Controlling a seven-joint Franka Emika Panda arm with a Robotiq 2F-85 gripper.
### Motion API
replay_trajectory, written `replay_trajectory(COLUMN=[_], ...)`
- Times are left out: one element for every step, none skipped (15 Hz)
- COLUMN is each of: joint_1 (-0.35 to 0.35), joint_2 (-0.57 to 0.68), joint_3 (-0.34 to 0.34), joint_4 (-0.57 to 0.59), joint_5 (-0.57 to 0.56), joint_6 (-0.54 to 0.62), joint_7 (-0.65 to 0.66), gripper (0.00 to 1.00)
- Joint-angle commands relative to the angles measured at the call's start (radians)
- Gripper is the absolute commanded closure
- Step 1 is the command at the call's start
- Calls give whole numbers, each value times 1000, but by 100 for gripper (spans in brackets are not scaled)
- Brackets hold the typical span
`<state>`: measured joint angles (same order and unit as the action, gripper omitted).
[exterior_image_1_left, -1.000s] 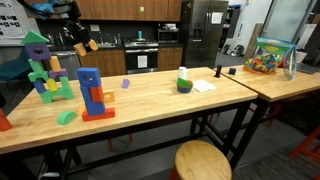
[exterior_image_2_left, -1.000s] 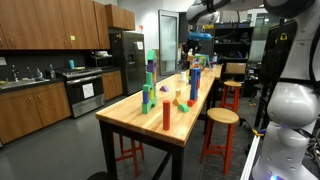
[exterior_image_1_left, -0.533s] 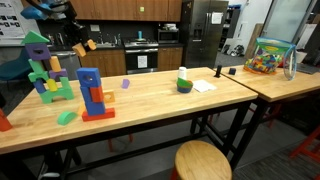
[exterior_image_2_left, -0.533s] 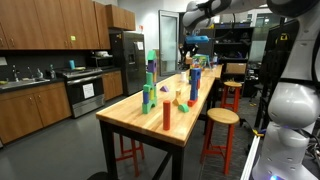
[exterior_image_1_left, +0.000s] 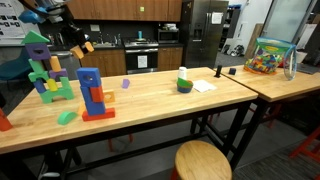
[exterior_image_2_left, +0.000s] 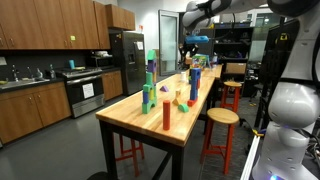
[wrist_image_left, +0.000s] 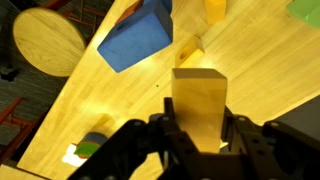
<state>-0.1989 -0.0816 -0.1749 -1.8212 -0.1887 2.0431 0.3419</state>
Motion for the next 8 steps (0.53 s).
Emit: replay_trajectory(joint_1=[4,10,16,24,30,37,45,51], joint_2=[8,11,15,19,24,28,30,34], joint_3=[1,3,8,12,18,23,29,36], joint_4=[10,11,11,10,11,12,9,8], joint_5=[17,35,46,54,52,50,38,28], joint_6=[-18,-25,-34,-48,-71,-92,-111,-127], joint_7=[-19,-55,-87,-127,-157,-189,-208,-223], gripper=[84,84,84,84,84,84,84,84])
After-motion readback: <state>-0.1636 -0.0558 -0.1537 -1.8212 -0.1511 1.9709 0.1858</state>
